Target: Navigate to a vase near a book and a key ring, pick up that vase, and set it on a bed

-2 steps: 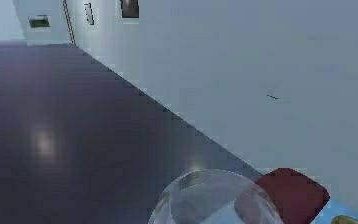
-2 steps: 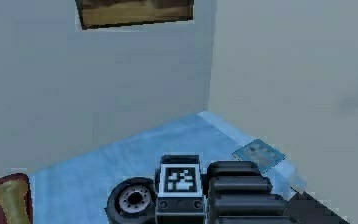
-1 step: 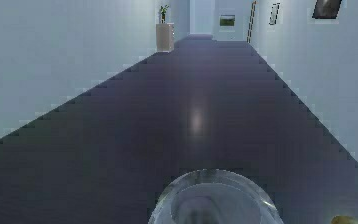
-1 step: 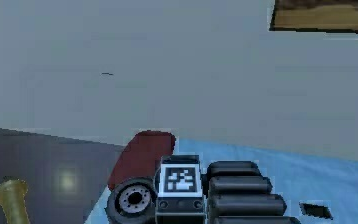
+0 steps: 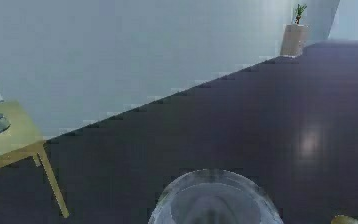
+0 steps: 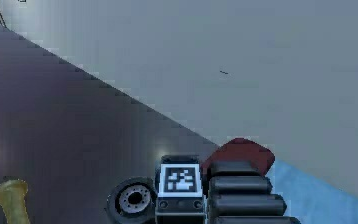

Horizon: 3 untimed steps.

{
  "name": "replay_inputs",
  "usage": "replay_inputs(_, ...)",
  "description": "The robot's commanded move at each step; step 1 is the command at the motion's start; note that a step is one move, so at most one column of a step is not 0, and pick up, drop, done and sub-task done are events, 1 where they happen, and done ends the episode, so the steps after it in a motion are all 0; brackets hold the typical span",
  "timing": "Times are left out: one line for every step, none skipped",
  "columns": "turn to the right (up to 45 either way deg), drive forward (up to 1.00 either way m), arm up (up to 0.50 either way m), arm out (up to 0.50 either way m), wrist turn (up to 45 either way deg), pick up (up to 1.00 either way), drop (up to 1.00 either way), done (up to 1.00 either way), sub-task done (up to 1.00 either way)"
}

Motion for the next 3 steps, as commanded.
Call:
replay_inputs(45.0,0.0,0.0,0.0,0.0,0.0,0.0,0.0,0.0)
replay_inputs(45.0,0.0,0.0,0.0,0.0,0.0,0.0,0.0,0.0)
replay_inputs(9.0,0.0,0.0,0.0,0.0,0.0,0.0,0.0,0.0)
